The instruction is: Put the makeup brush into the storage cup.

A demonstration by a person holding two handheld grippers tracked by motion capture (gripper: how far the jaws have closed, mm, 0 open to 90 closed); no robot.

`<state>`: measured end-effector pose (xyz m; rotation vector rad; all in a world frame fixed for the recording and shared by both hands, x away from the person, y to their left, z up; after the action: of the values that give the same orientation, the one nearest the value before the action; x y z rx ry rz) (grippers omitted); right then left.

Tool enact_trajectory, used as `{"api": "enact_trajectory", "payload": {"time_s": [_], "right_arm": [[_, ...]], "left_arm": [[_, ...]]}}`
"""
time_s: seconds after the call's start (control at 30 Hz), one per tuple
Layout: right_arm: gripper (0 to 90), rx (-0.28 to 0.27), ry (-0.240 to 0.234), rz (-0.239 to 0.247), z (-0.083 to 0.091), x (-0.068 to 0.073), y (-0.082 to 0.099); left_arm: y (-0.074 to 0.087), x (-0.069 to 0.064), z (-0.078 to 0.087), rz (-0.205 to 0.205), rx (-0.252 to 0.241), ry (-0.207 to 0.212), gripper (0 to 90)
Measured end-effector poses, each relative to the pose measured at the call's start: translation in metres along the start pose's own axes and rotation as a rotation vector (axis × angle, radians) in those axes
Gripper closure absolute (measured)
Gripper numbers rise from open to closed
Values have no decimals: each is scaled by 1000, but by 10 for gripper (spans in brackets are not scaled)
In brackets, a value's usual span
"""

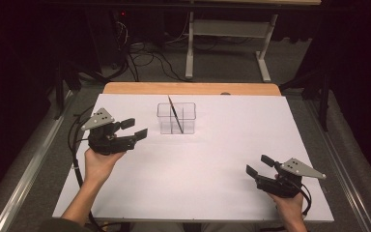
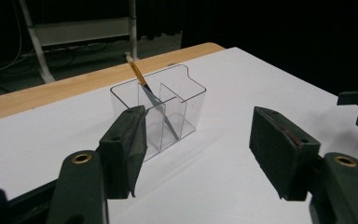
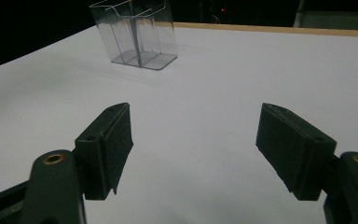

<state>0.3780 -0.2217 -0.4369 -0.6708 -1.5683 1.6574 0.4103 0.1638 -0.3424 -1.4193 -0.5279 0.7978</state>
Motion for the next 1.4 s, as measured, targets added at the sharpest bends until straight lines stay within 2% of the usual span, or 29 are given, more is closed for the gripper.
{"api": "enact_trajectory", "payload": {"time_s": [0.63,1.03,1.23,1.4], "right_arm": [[287,-2,5,-3,0,-1,0],[287,-1,5,-3,0,-1,0],[287,-1,5,-1,0,-1,0],[287,-2,5,-3,0,-1,0]], "left_arm": [[9,9,14,25,-18,-44,343],[21,9,16,36,7,-44,339],[23,8,18,14,-11,-56,350],[27,9,20,16,-13,-66,350]]}}
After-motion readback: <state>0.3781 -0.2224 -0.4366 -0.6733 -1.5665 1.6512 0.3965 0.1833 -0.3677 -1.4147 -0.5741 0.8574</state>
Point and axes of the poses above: each handheld gripper's, and its own axes: z roughly backward along the jaws, y roughly out of its underside, x roughly to its left, the point moved 9 cm from there along -z, roughly forward along the jaws, and after that the axes turned 15 degrees about -x, right-handed, at the moved point
